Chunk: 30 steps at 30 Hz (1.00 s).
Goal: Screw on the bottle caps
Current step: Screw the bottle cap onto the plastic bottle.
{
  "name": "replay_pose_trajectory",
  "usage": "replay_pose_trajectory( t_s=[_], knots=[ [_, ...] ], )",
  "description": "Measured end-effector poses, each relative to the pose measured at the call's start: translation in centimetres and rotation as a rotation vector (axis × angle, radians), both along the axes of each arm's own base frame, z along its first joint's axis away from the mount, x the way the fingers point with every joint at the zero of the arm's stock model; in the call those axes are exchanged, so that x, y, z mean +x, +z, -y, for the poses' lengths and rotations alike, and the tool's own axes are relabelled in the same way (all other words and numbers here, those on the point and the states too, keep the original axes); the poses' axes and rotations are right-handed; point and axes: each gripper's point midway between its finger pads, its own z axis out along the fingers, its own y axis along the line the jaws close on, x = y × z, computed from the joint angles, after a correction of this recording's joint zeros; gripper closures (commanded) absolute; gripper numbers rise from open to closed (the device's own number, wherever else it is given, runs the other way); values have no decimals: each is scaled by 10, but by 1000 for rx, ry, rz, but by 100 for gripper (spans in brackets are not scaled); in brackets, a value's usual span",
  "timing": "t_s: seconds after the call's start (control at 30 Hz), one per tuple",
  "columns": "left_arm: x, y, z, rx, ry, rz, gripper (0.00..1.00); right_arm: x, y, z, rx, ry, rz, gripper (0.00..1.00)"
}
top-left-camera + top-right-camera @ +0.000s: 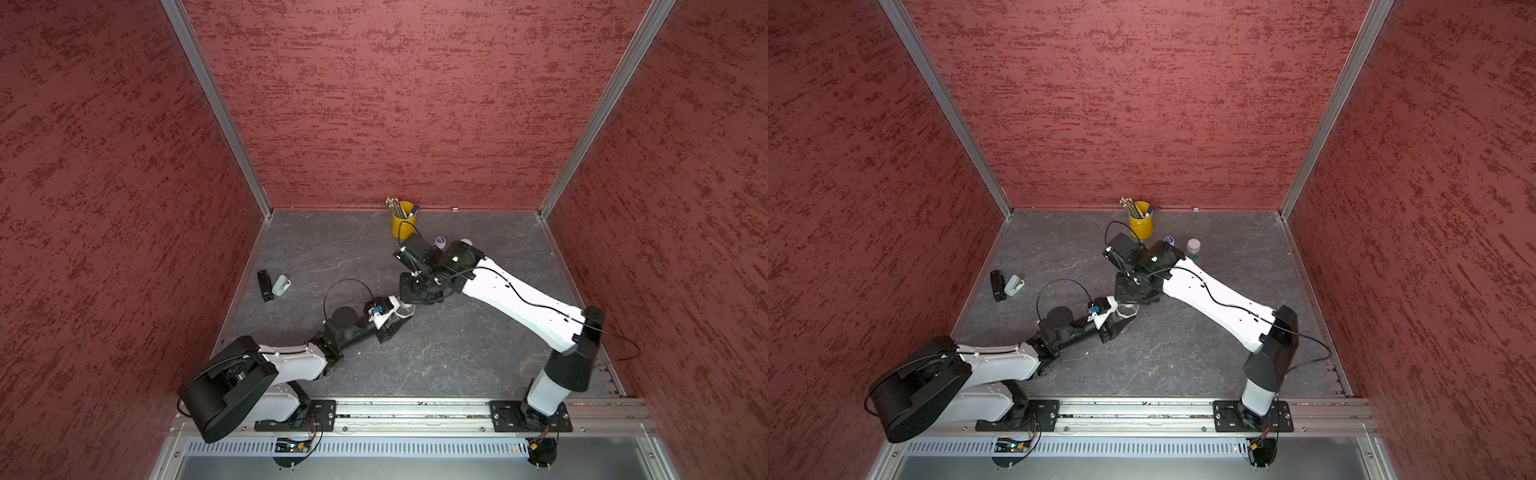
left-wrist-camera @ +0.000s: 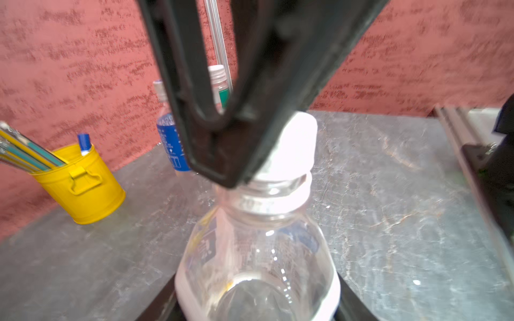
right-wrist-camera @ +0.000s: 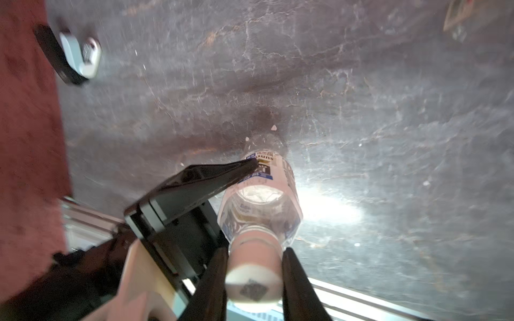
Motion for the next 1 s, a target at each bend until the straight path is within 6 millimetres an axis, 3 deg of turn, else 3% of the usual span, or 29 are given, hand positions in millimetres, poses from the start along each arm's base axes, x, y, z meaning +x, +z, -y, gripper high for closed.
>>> replay_pose_trajectory(
  t_s=[0.1, 0.23, 0.3, 0.43, 0.57, 0.7, 0.83, 1.0],
  knots=[
    [3, -1, 0, 38, 36, 39, 44, -1, -2, 2, 93, -142, -42, 64],
    [9, 0, -1, 64, 65, 47, 44, 7, -2, -5, 179, -227, -58, 42],
    [11, 4, -1, 71, 60, 36, 45, 11, 1, -6, 199, -226, -41, 31],
    [20, 20, -12, 51, 69, -9, 47, 16, 27, 1, 209, -116, 78, 24],
    [28, 28, -32, 16, 70, -101, 47, 9, 84, 16, 220, 169, 356, 22],
    [21, 32, -30, 22, -23, -205, 49, -14, 129, 32, 203, 492, 691, 10],
    [11, 46, -24, 41, -122, -255, 49, -34, 136, 42, 99, 810, 927, 6],
    [-3, 61, -26, 92, -215, -239, 49, -42, 119, 36, -28, 1201, 999, 7]
  ],
)
